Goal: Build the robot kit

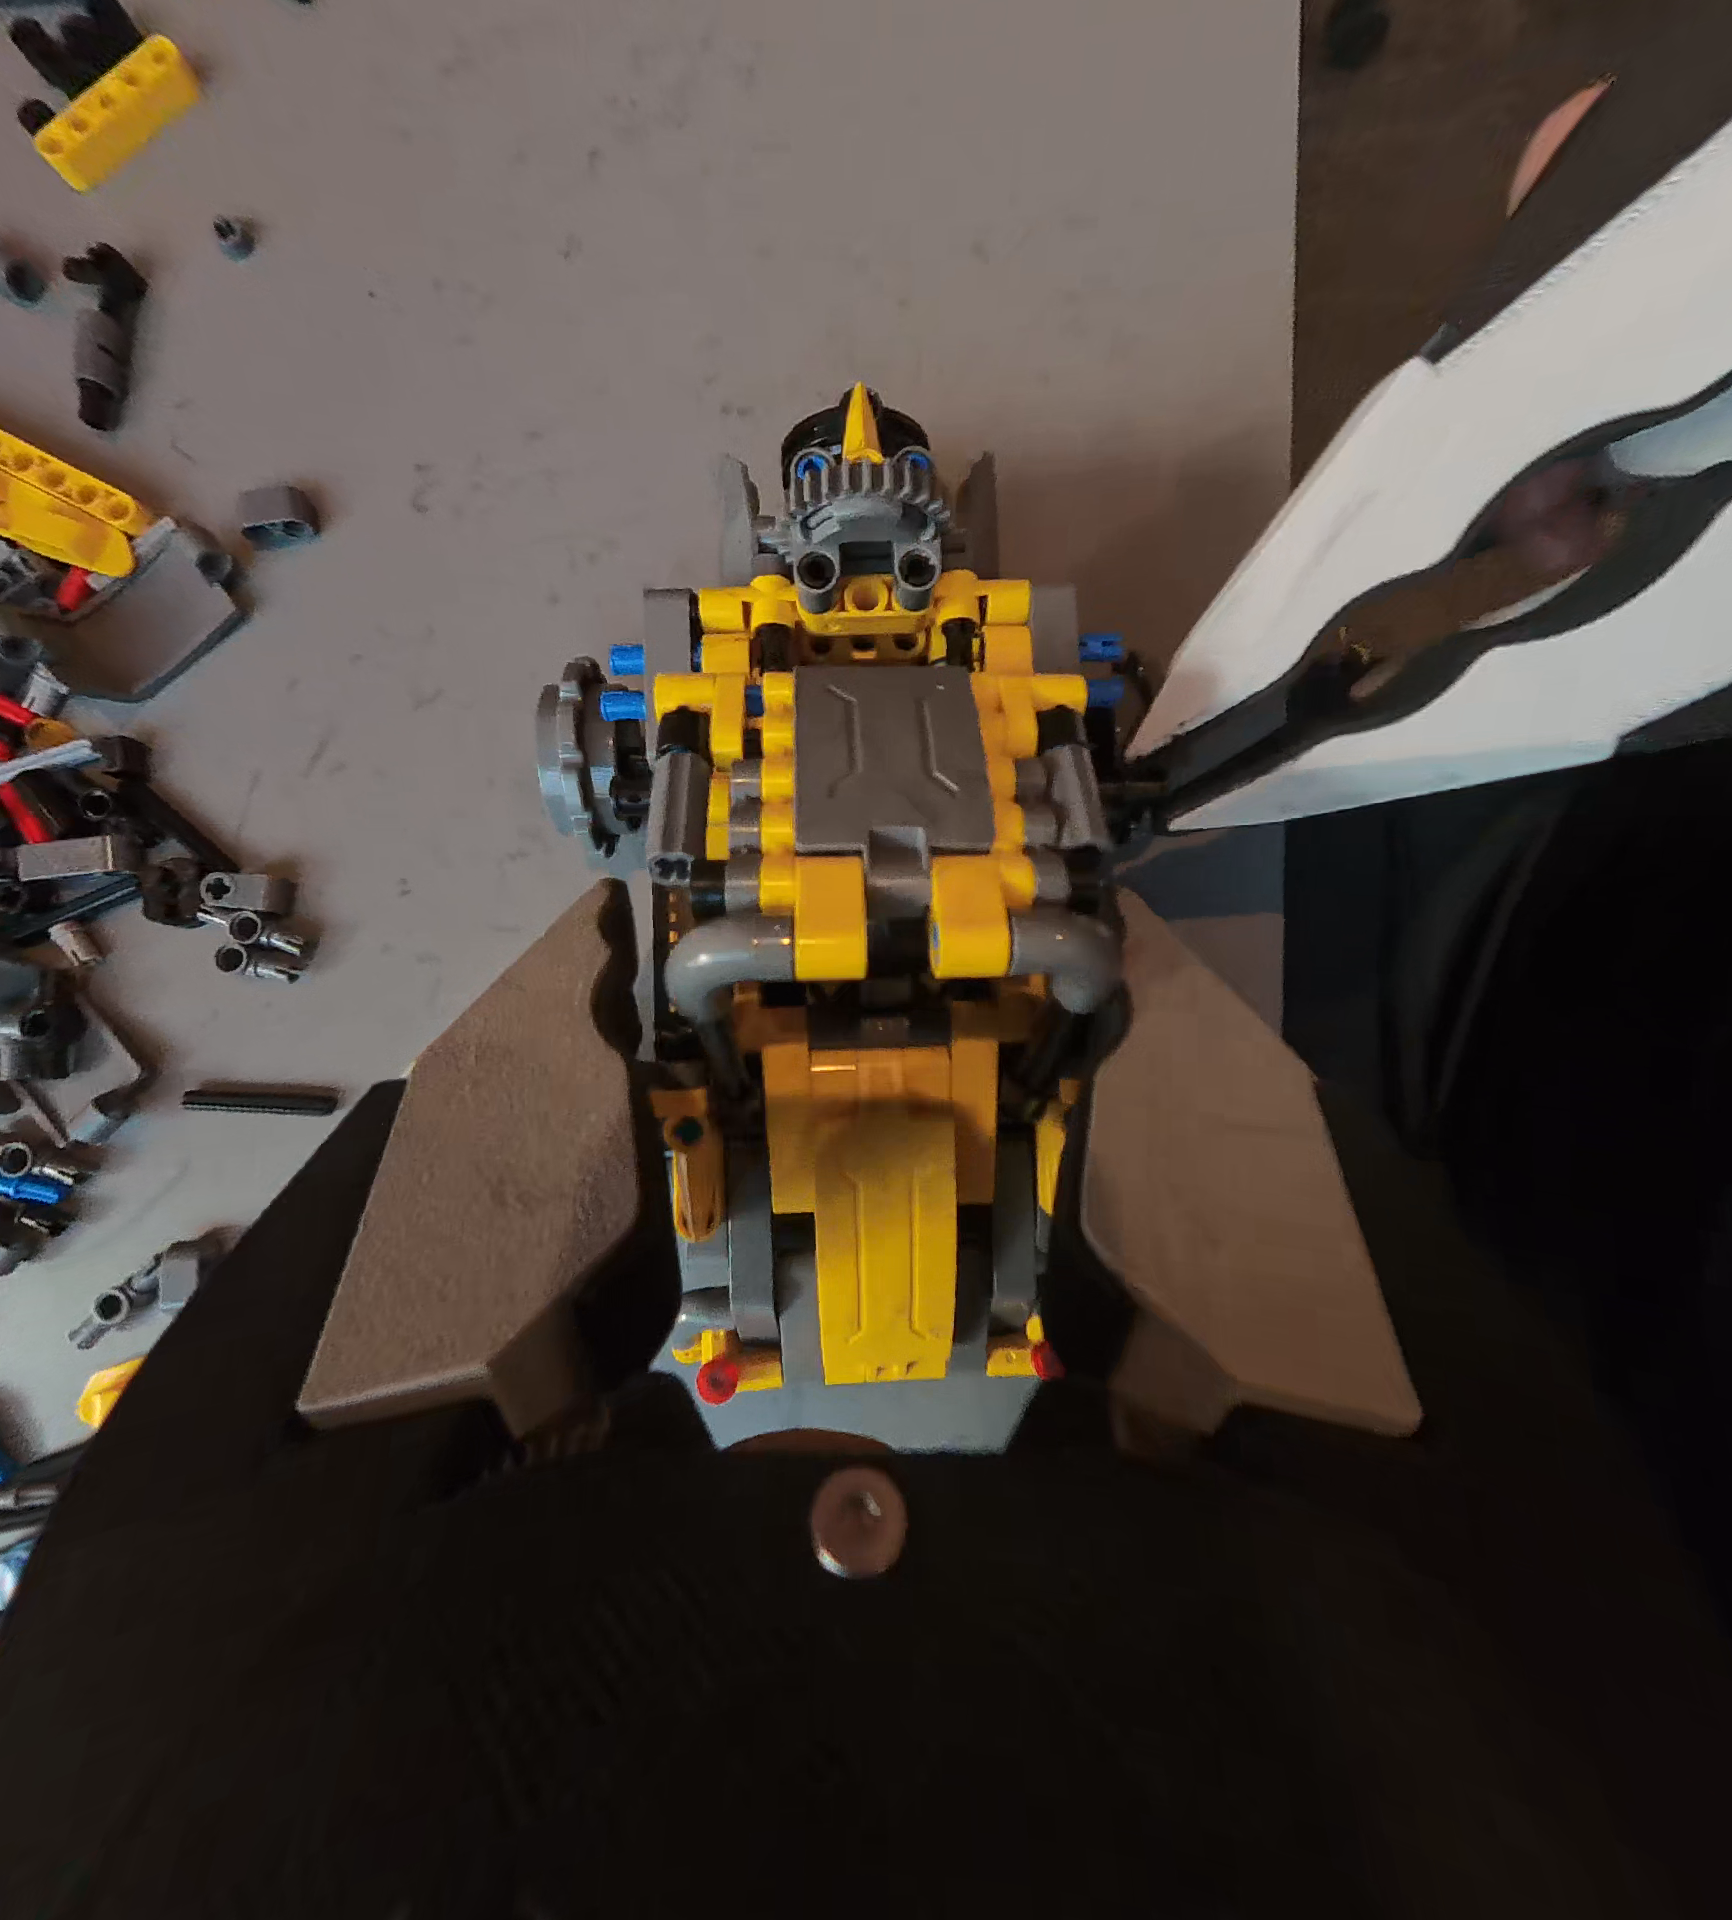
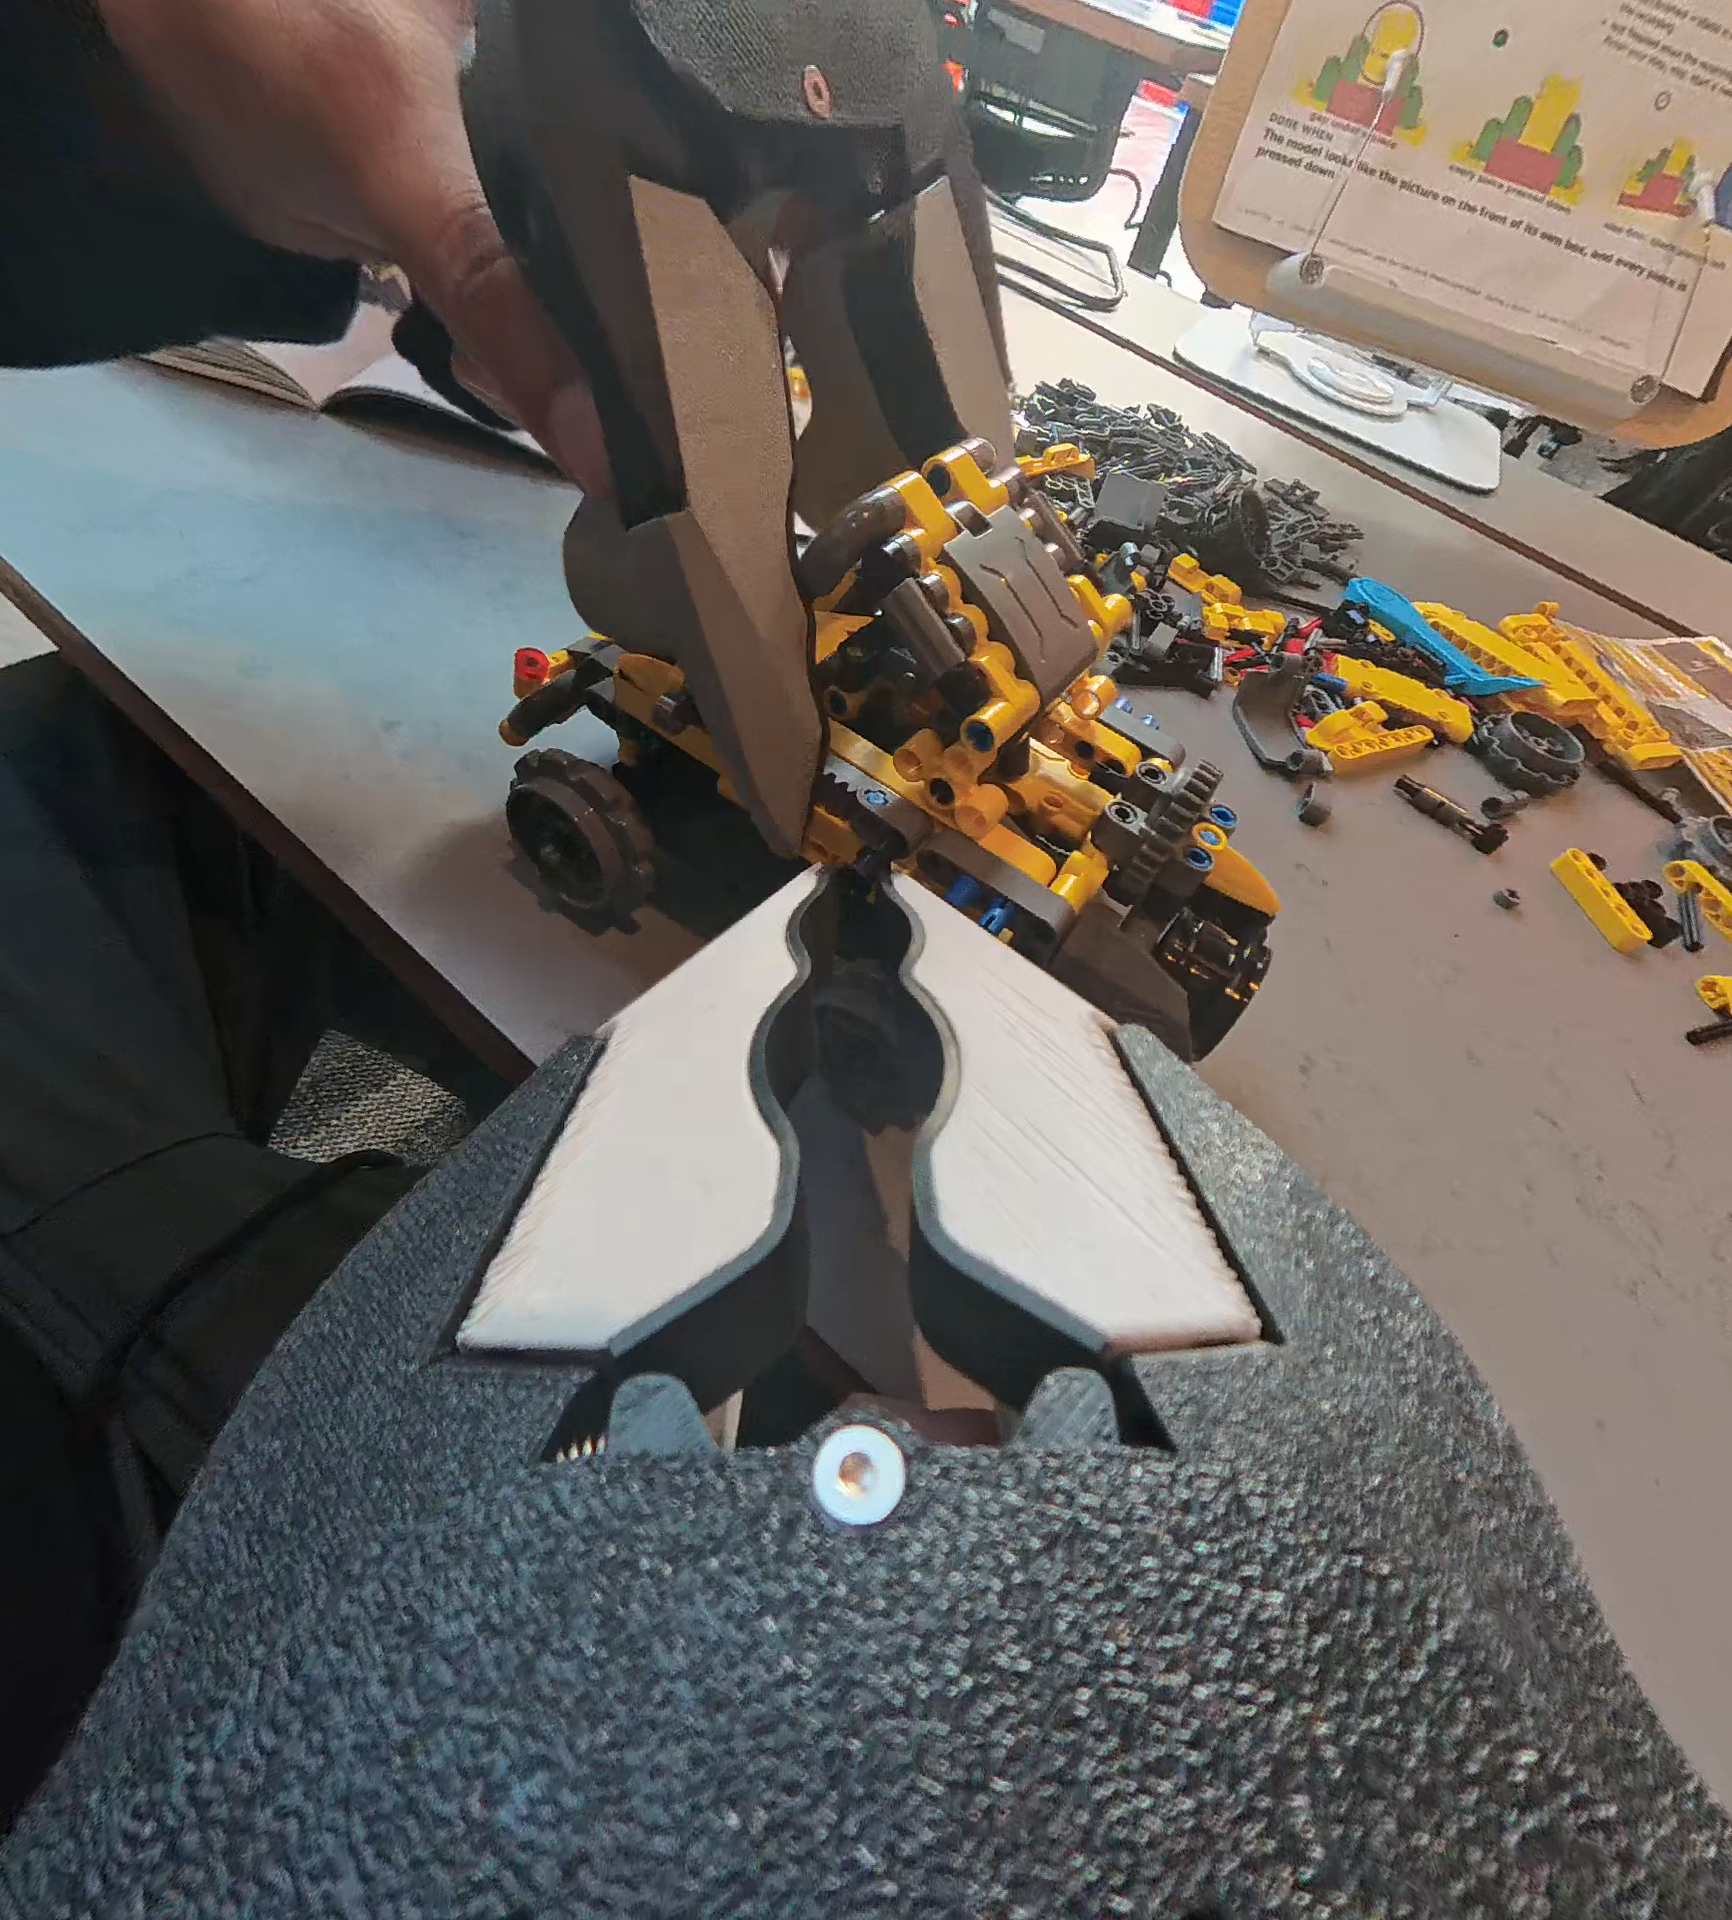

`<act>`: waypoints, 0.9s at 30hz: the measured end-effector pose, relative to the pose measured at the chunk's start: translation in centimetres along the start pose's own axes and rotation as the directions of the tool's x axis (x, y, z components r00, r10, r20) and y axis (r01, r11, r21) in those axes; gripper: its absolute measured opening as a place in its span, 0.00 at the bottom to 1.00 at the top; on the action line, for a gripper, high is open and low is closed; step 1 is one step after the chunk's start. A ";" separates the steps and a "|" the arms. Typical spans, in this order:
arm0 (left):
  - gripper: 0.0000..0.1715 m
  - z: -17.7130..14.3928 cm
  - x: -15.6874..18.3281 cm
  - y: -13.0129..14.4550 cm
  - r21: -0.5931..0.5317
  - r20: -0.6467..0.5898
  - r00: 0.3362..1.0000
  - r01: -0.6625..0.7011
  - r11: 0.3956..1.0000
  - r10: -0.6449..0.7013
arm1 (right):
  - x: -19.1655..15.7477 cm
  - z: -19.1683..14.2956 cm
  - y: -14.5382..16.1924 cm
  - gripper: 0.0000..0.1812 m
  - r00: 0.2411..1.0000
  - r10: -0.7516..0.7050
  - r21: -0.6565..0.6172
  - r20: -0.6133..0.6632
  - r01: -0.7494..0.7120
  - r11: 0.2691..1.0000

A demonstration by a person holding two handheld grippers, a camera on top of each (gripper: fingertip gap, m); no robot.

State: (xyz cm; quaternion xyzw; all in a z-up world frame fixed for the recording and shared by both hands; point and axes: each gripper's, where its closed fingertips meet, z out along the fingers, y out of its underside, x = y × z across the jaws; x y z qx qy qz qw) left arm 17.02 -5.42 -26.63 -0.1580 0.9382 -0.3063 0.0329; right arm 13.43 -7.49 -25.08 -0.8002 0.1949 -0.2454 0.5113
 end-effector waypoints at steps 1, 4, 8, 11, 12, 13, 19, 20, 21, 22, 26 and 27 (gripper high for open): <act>0.48 0.0 0.0 0.0 -0.010 0.000 1.000 -0.011 1.000 0.011 | 0.0 0.0 0.0 0.02 1.000 -0.004 -0.004 0.001 0.004 1.000; 0.48 0.1 0.0 0.1 -0.024 -0.005 1.000 -0.021 0.999 0.021 | 0.1 0.0 0.1 0.02 1.000 -0.014 -0.014 0.006 0.014 1.000; 0.44 0.1 0.4 -0.1 -0.014 0.011 0.998 -0.058 0.998 0.058 | 0.2 0.0 0.2 0.02 0.999 0.019 -0.033 0.031 -0.018 0.999; 0.44 0.1 0.3 -0.1 -0.025 0.022 0.999 -0.039 0.999 0.040 | 0.4 0.0 0.2 0.02 1.000 -0.011 -0.040 0.017 0.012 0.999; 0.44 0.1 0.2 -0.1 -0.026 0.023 0.999 -0.038 0.999 0.038 | 0.5 0.0 0.1 0.01 0.999 -0.055 -0.046 0.001 0.055 0.997; 0.44 0.1 0.2 -0.1 -0.025 0.028 0.999 -0.037 0.999 0.038 | 0.6 0.1 0.2 0.01 0.995 -0.094 -0.058 -0.015 0.093 0.994; 0.44 0.1 -0.2 0.0 -0.024 0.056 0.998 -0.016 1.000 0.017 | 0.8 0.5 0.1 0.01 0.986 -0.166 -0.088 -0.031 0.163 0.983; 0.44 0.0 -0.3 0.0 -0.021 0.058 0.998 -0.014 1.000 0.015 | 0.8 0.6 0.1 0.02 0.990 -0.140 -0.080 -0.015 0.139 0.987; 0.44 0.0 -0.3 0.0 -0.018 0.061 0.998 -0.012 1.000 0.013 | 0.9 0.6 0.1 0.01 0.994 -0.109 -0.070 0.007 0.109 0.992; 0.44 0.0 -0.4 0.0 -0.018 0.061 0.998 -0.011 1.000 0.012 | 0.8 0.6 0.0 0.02 0.996 -0.080 -0.058 0.037 0.082 0.995; 0.45 -0.1 -0.5 -0.2 -0.010 0.062 0.998 -0.012 1.000 0.012 | 0.8 0.5 0.0 0.03 0.987 -0.088 -0.019 0.133 0.091 0.996; 0.45 -0.1 -0.5 -0.3 -0.001 0.059 0.998 -0.014 1.000 0.014 | 0.8 0.3 0.0 0.02 0.982 -0.127 -0.014 0.139 0.130 0.991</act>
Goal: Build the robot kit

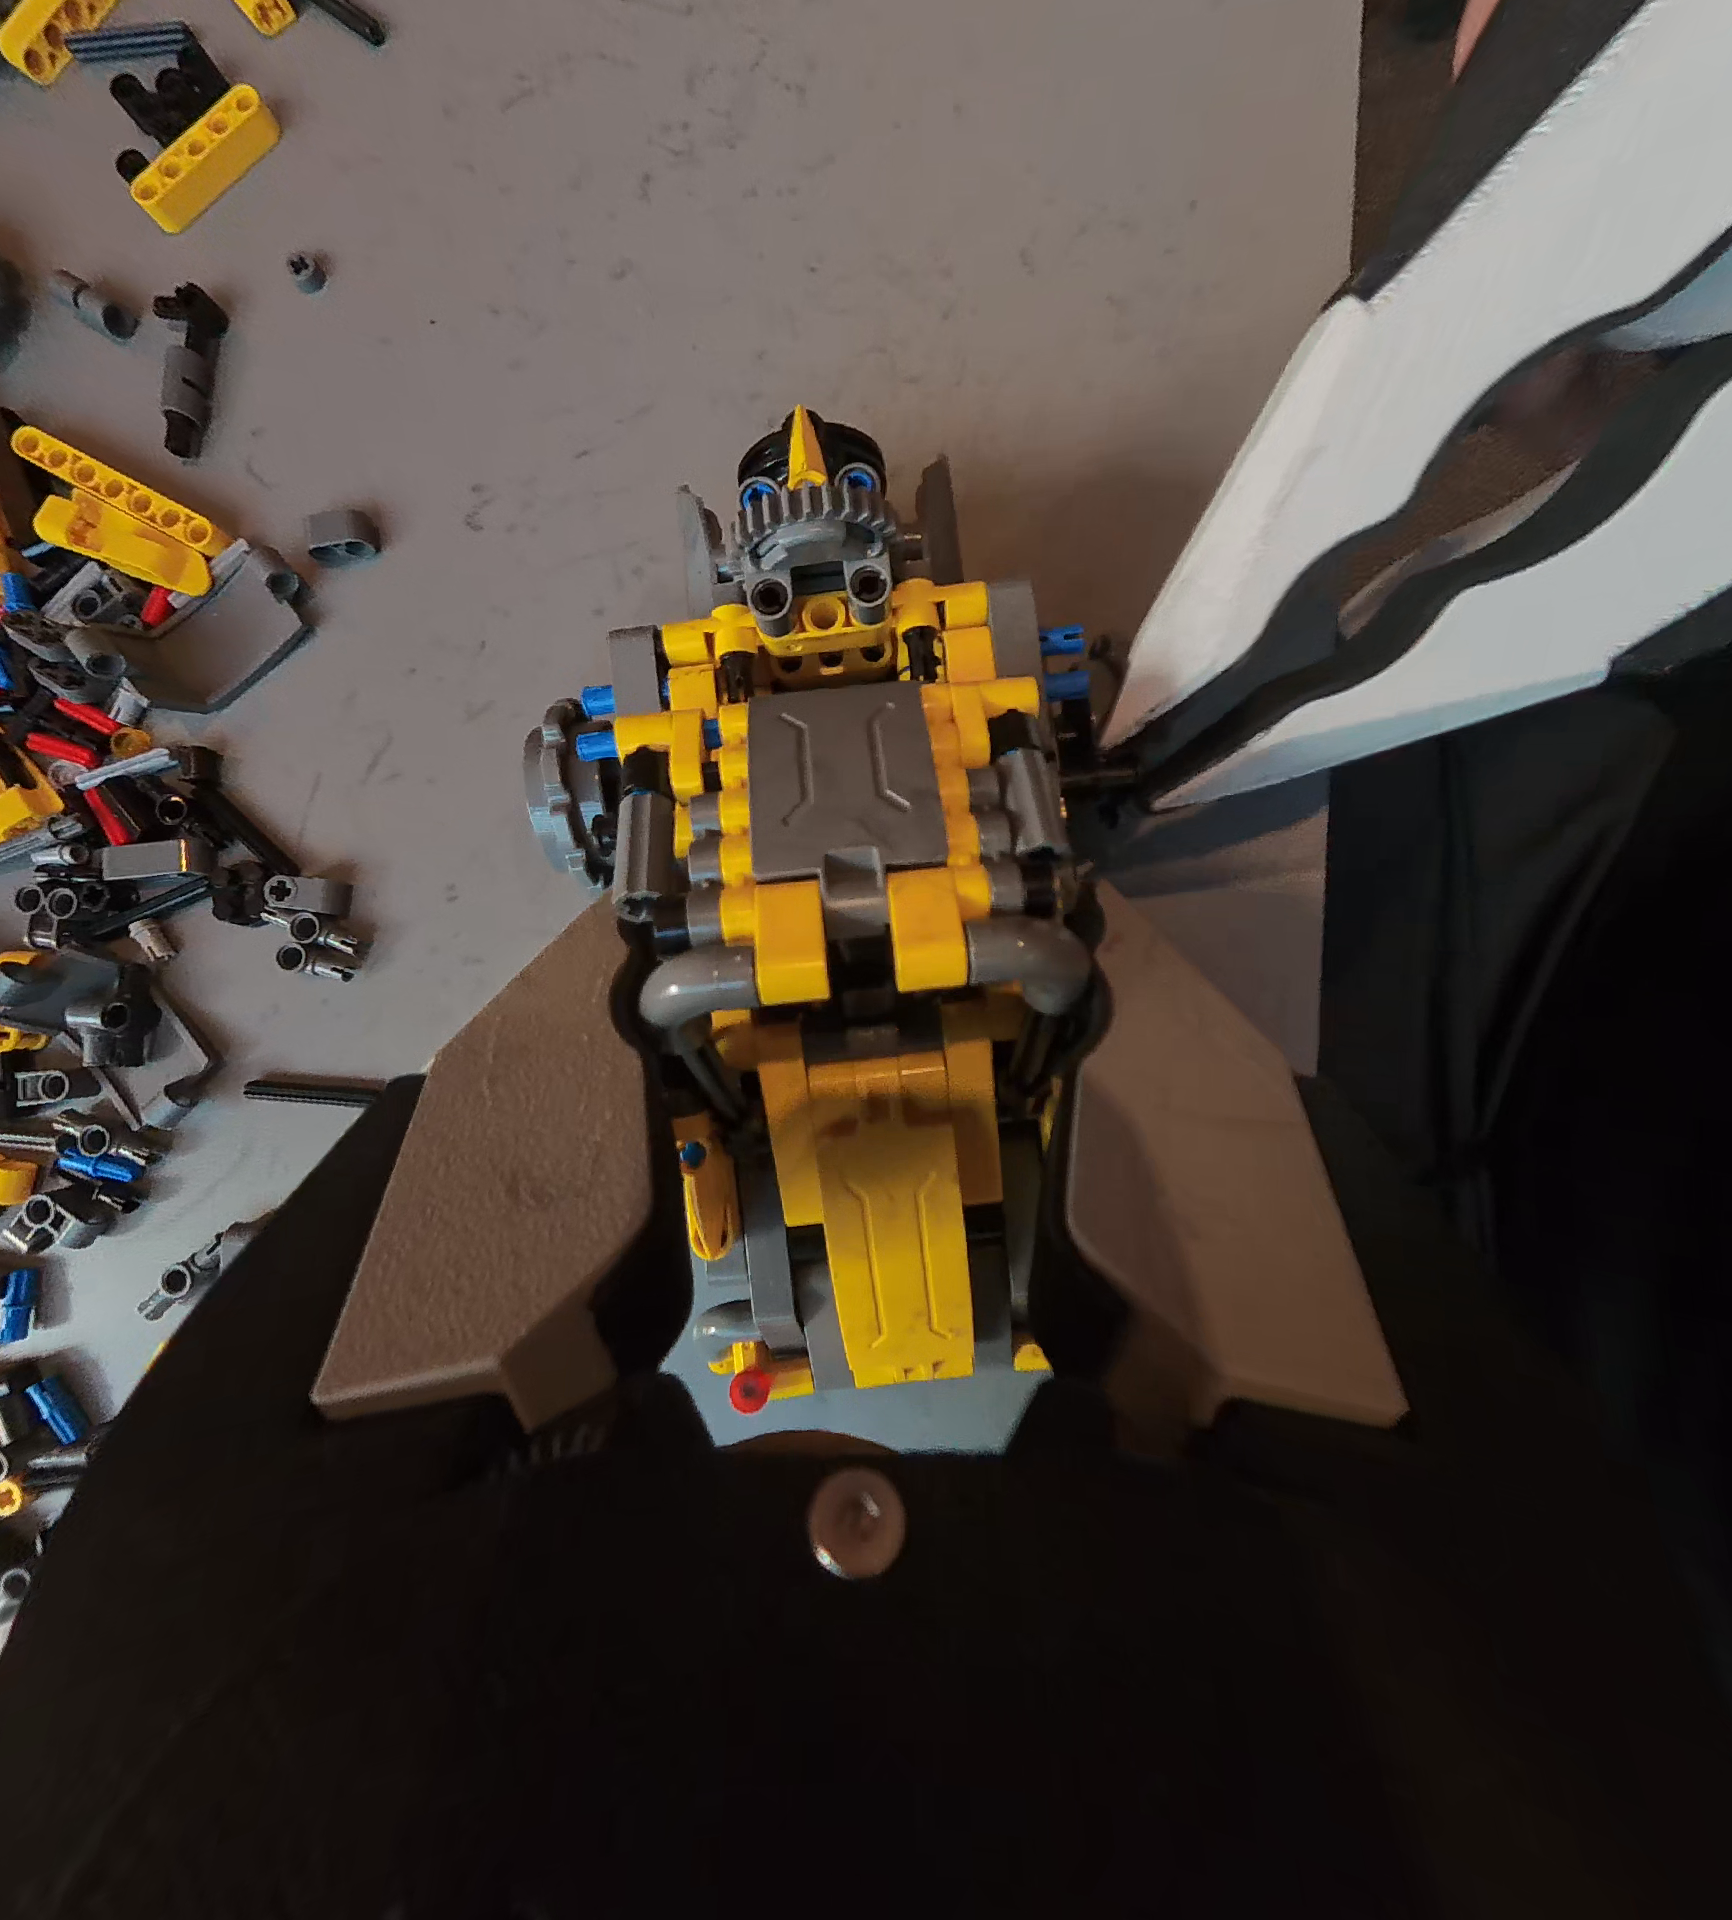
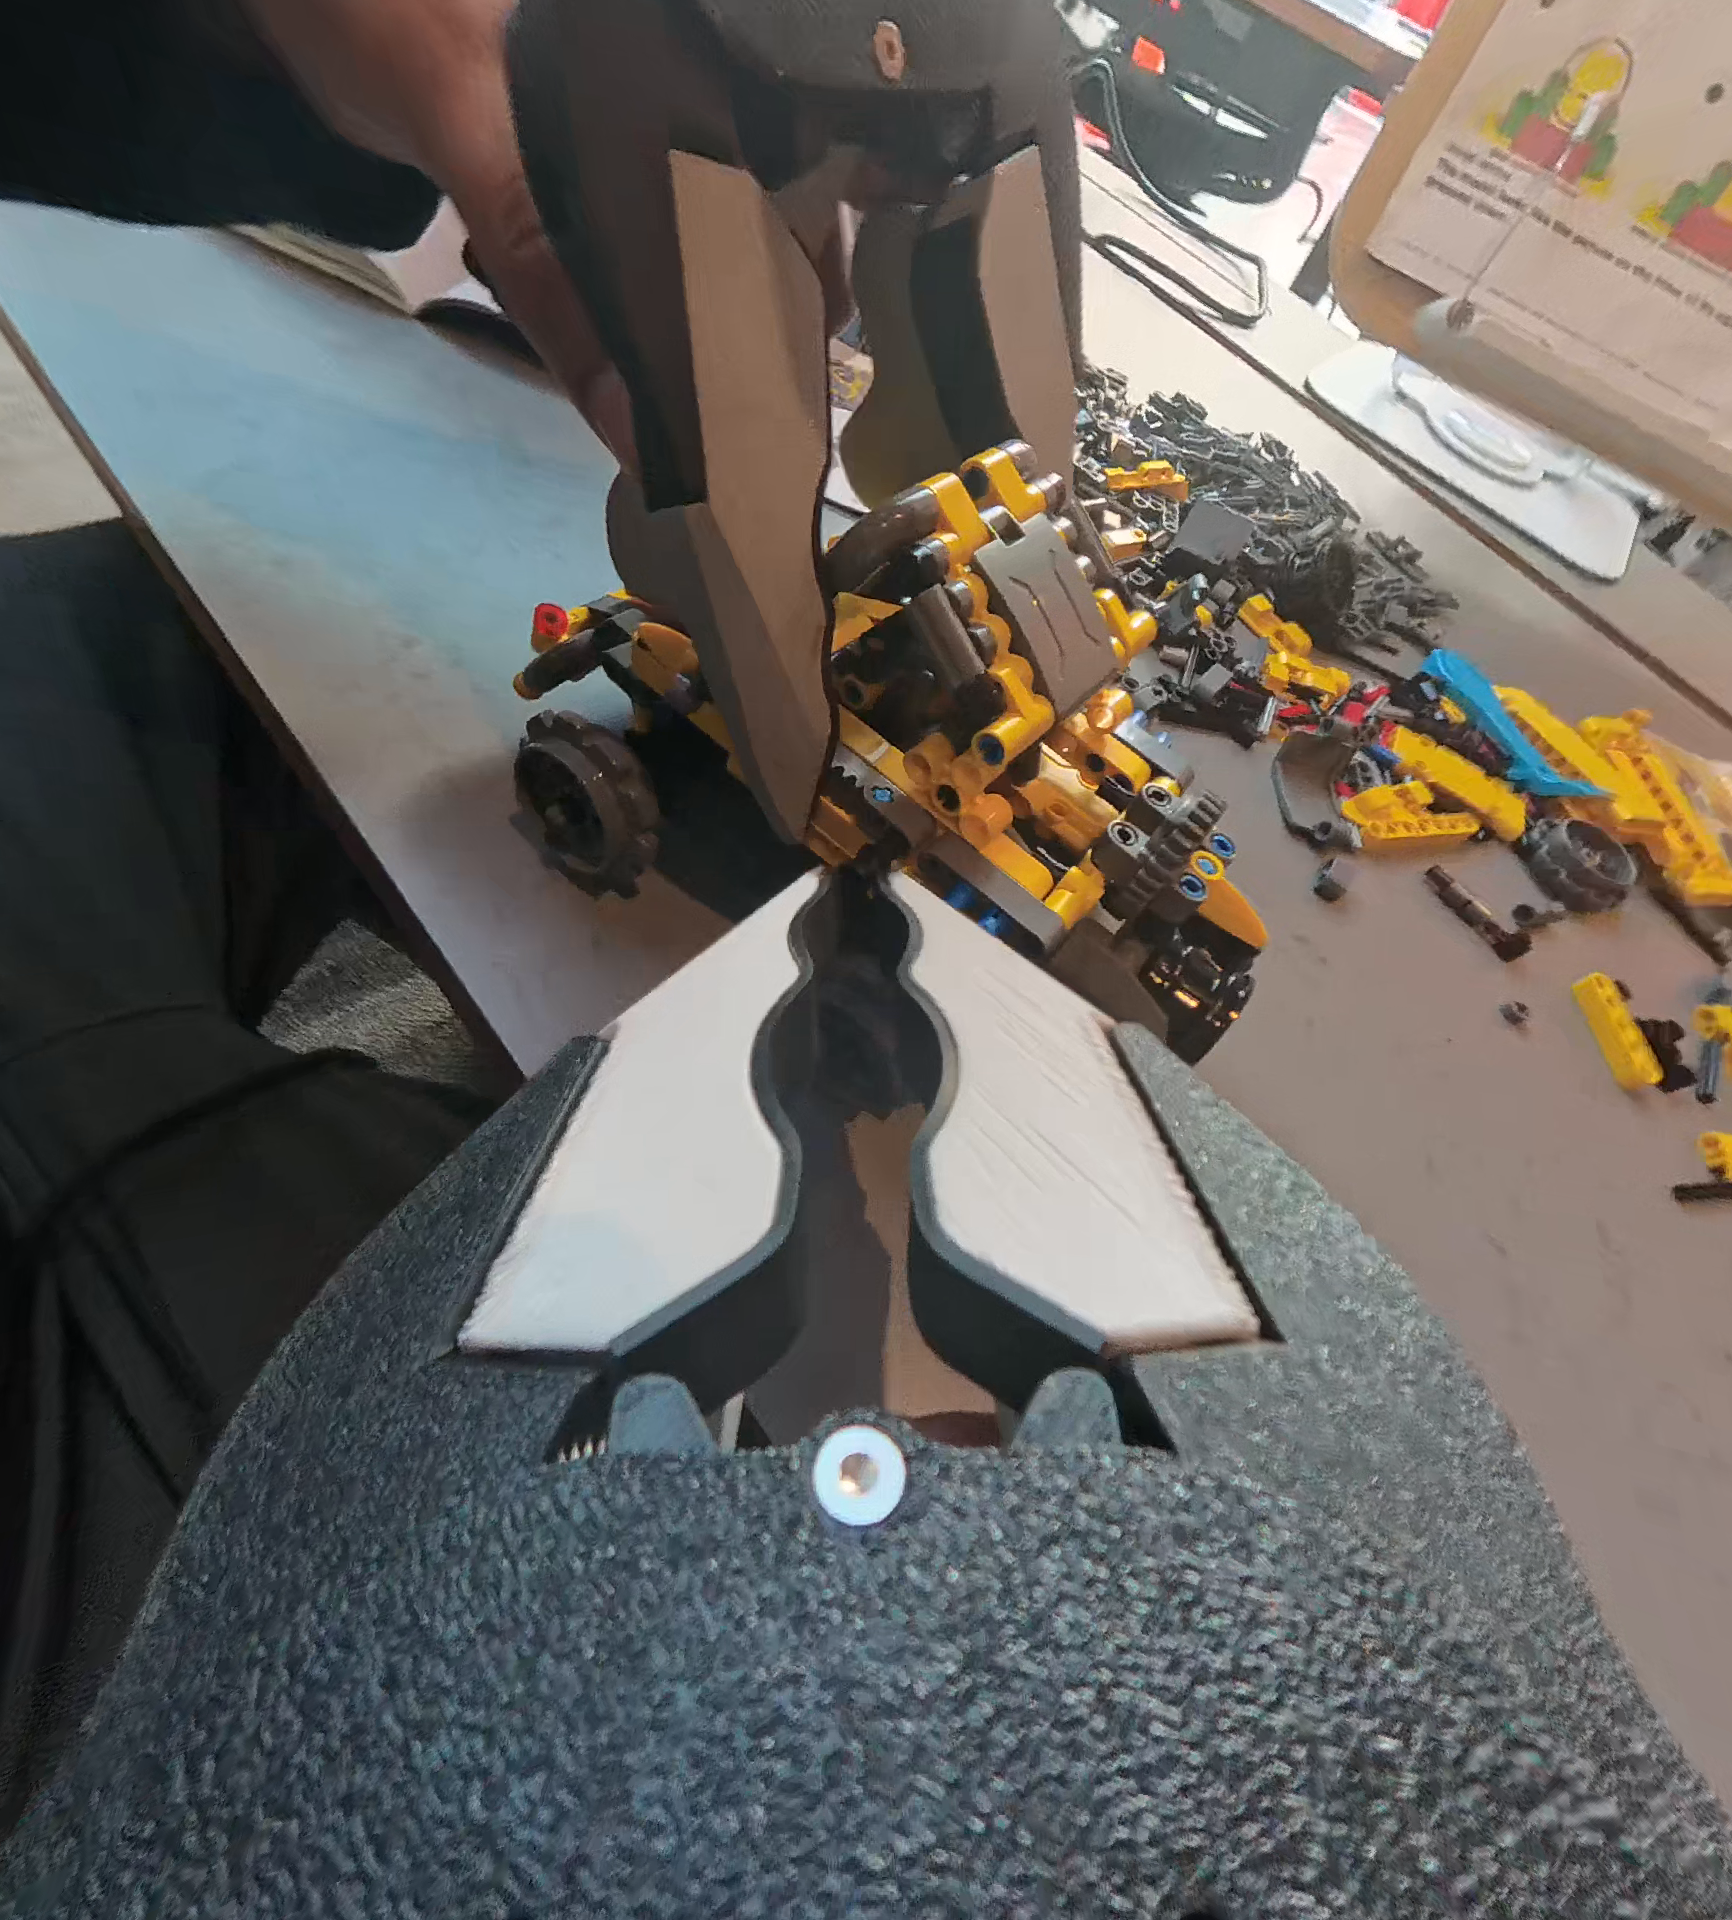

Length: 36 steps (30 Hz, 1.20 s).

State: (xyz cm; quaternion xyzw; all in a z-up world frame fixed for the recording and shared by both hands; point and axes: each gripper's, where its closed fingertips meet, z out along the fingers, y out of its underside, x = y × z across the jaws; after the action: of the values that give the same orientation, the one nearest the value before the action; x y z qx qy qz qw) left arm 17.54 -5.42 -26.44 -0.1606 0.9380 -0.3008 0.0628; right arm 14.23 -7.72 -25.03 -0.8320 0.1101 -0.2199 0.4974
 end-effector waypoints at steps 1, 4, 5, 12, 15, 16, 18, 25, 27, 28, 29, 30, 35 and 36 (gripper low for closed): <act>0.46 0.0 0.0 0.1 -0.001 -0.008 1.000 0.010 1.000 -0.010 | 0.0 -0.3 -0.1 0.02 0.999 -0.052 0.003 -0.004 0.052 0.999; 0.50 0.0 -0.1 0.5 -0.019 -0.049 0.998 0.047 0.999 -0.048 | 0.0 -0.8 0.0 0.02 0.983 -0.183 -0.024 -0.001 0.183 0.983; 0.50 0.1 -0.1 0.5 -0.028 -0.050 0.998 0.044 0.999 -0.045 | -0.1 -0.8 0.0 0.06 0.975 -0.222 -0.032 0.003 0.222 0.975; 0.48 0.0 0.1 0.6 -0.051 -0.061 0.998 -0.019 0.999 0.016 | 0.4 -0.7 -0.7 0.09 0.952 -0.306 -0.014 0.018 0.307 0.952; 0.48 -0.1 0.4 0.6 -0.042 -0.079 0.996 -0.047 0.998 0.043 | 0.5 -0.7 -1.2 0.15 0.974 -0.199 0.015 0.110 0.199 0.980; 0.48 0.0 0.5 0.6 -0.041 -0.084 0.995 -0.048 0.998 0.045 | 0.6 -0.5 -1.0 0.16 0.970 -0.205 0.004 0.131 0.207 0.978; 0.48 0.0 0.5 0.5 -0.040 -0.091 0.994 -0.056 0.998 0.052 | 0.3 -0.1 -0.3 0.17 0.959 -0.190 -0.052 0.212 0.205 0.977; 0.47 0.1 0.7 0.2 -0.005 -0.103 0.992 -0.081 0.997 0.080 | 0.6 0.5 -0.1 0.22 0.932 -0.076 -0.158 0.355 0.140 0.978; 0.47 0.1 0.7 0.1 -0.005 -0.095 0.993 -0.074 0.997 0.073 | 0.3 0.5 -0.1 0.20 0.919 -0.070 -0.174 0.387 0.147 0.974; 0.46 0.1 0.7 0.2 -0.012 -0.091 0.993 -0.073 0.997 0.072 | 0.2 0.6 -0.1 0.19 0.912 -0.062 -0.180 0.405 0.146 0.973; 0.46 0.1 0.7 0.2 -0.014 -0.089 0.993 -0.076 0.997 0.074 | 0.1 0.6 -0.1 0.20 0.905 -0.048 -0.186 0.422 0.138 0.973; 0.46 0.1 0.7 0.2 -0.011 -0.091 0.993 -0.077 0.997 0.076 | 0.1 0.6 0.0 0.19 0.897 -0.031 -0.192 0.441 0.128 0.973; 0.46 0.1 0.8 0.2 -0.008 -0.086 0.993 -0.082 0.997 0.081 | -0.2 0.6 0.1 0.18 0.871 -0.070 -0.172 0.487 0.174 0.969; 0.45 0.1 0.8 0.2 -0.008 -0.088 0.993 -0.083 0.996 0.082 | -0.2 0.7 0.0 0.17 0.866 -0.086 -0.170 0.493 0.193 0.966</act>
State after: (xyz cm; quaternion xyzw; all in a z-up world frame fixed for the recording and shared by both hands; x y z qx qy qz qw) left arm 16.72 -5.57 -26.66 -0.1086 0.9474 -0.2993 0.0332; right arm 14.35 -7.14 -25.38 -0.9147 -0.0546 -0.0286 0.3994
